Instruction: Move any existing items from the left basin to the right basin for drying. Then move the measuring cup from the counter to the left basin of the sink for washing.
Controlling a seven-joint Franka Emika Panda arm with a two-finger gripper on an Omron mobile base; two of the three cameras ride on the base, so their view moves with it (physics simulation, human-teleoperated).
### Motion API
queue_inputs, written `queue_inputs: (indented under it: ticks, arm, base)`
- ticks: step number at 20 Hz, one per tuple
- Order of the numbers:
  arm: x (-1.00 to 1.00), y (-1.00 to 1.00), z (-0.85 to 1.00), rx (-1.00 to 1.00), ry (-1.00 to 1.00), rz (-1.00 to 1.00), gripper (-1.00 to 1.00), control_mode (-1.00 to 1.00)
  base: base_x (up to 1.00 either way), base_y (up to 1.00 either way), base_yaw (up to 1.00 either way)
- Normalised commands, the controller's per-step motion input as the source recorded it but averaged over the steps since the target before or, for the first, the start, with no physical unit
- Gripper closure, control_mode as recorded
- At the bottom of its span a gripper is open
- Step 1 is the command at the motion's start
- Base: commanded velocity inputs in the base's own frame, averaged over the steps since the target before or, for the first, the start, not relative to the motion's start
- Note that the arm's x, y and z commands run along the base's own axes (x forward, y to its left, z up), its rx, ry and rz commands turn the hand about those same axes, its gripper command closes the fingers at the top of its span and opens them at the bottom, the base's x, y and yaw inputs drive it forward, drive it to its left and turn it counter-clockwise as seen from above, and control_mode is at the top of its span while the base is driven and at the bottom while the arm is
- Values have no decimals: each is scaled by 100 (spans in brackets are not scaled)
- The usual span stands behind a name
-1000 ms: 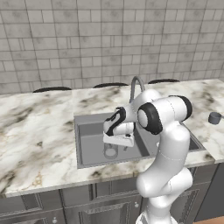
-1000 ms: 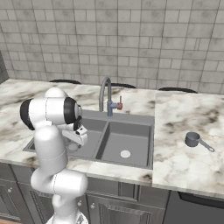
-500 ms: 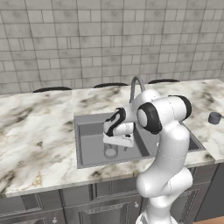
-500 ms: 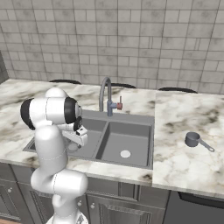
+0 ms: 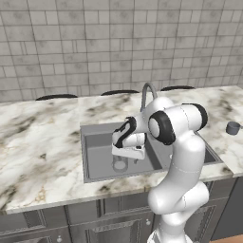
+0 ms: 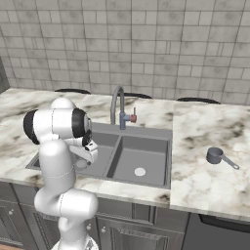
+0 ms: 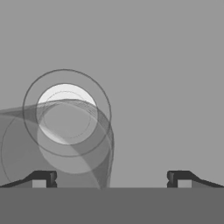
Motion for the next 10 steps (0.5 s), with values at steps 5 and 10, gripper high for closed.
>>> queue_inputs:
  ticks: [5,10]
  arm:
    - [0,0,-11,0,2,0,-100,-100]
    - [0,0,-11,0,6,0,-100,-100]
  base:
    - [0,0,0]
    - [0,0,0]
